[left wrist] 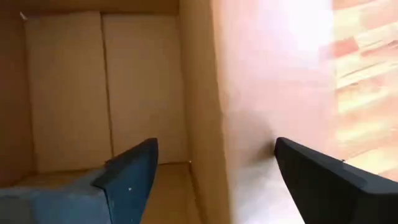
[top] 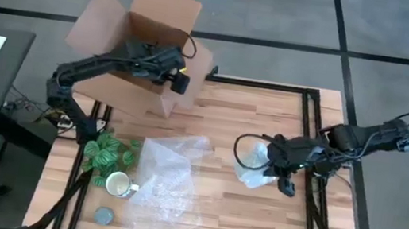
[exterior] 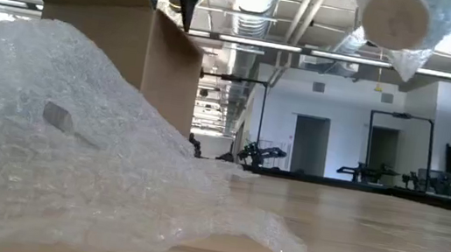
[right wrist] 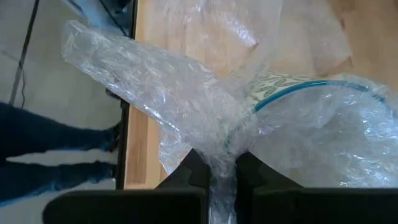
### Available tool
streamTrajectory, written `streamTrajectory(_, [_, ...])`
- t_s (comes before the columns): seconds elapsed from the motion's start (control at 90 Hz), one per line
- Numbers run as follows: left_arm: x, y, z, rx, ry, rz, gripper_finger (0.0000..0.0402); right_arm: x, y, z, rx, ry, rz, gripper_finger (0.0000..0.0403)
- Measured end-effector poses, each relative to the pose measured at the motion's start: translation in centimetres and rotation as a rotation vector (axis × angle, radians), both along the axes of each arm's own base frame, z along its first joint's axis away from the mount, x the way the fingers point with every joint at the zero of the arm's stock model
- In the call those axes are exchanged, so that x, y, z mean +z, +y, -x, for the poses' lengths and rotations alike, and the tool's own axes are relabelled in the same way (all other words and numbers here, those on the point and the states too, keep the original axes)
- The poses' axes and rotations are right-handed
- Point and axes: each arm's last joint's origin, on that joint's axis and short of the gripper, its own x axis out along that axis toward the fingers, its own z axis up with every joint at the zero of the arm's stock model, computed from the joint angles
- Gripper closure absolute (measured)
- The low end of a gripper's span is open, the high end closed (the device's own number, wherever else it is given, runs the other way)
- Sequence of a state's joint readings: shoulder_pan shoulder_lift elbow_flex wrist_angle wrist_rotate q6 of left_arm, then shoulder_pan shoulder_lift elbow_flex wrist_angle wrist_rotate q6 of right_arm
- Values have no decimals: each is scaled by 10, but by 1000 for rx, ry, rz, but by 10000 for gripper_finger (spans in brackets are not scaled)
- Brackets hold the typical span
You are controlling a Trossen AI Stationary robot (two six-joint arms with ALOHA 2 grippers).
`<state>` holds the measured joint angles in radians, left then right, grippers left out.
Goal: Wrap mug
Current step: Put the wrapped green mug into the cardboard box
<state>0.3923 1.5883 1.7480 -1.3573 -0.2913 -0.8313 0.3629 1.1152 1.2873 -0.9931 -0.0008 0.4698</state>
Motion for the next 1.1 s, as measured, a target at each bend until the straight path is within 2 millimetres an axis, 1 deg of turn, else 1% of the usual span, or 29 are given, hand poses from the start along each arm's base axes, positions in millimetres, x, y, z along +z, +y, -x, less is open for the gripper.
streamTrajectory(0.078, [-13,1,-5,-19,-2,27,111,0,2,0,11,-5,-1,397])
streamTrajectory(0.144, [-24,1,-8,-31,-15,65,134,0,3,1,15,-1,-1,397])
streamTrajectory(0.222, [-32,-3,-11,-53,-24,107,176,1,4,2,-4,-5,-2,397])
streamTrajectory(0.322, [-34,-12,-20,-118,-68,121,246,5,3,9,-32,-28,2,397])
streamTrajectory(0.411, [-33,-26,-30,-194,-117,128,310,22,0,18,-56,-94,-7,397])
streamTrajectory(0.5, [-31,-42,-39,-289,-153,105,365,50,-5,29,-83,-214,-15,397])
streamTrajectory(0.544, [-29,-51,-44,-338,-175,86,384,67,-9,34,-96,-287,-6,397])
streamTrajectory(0.589, [-28,-60,-49,-384,-202,67,390,84,-12,39,-108,-370,6,397])
streamTrajectory(0.689, [-27,-80,-60,-477,-245,45,386,122,-18,43,-129,-555,49,397])
streamTrajectory(0.767, [-29,-95,-66,-533,-249,42,383,144,-22,39,-132,-643,102,397])
streamTrajectory(0.822, [-35,-105,-74,-566,-247,44,383,156,-24,33,-138,-676,145,397])
streamTrajectory(0.889, [-39,-116,-78,-601,-243,45,383,168,-27,23,-146,-703,197,397])
streamTrajectory(0.933, [-46,-124,-84,-619,-224,47,382,172,-28,13,-148,-707,236,397])
streamTrajectory(0.978, [-48,-132,-88,-630,-239,42,382,176,-30,5,-154,-713,269,397])
streamTrajectory(1.1, [-54,-151,-97,-682,-254,43,382,178,-39,-18,-190,-672,337,397])
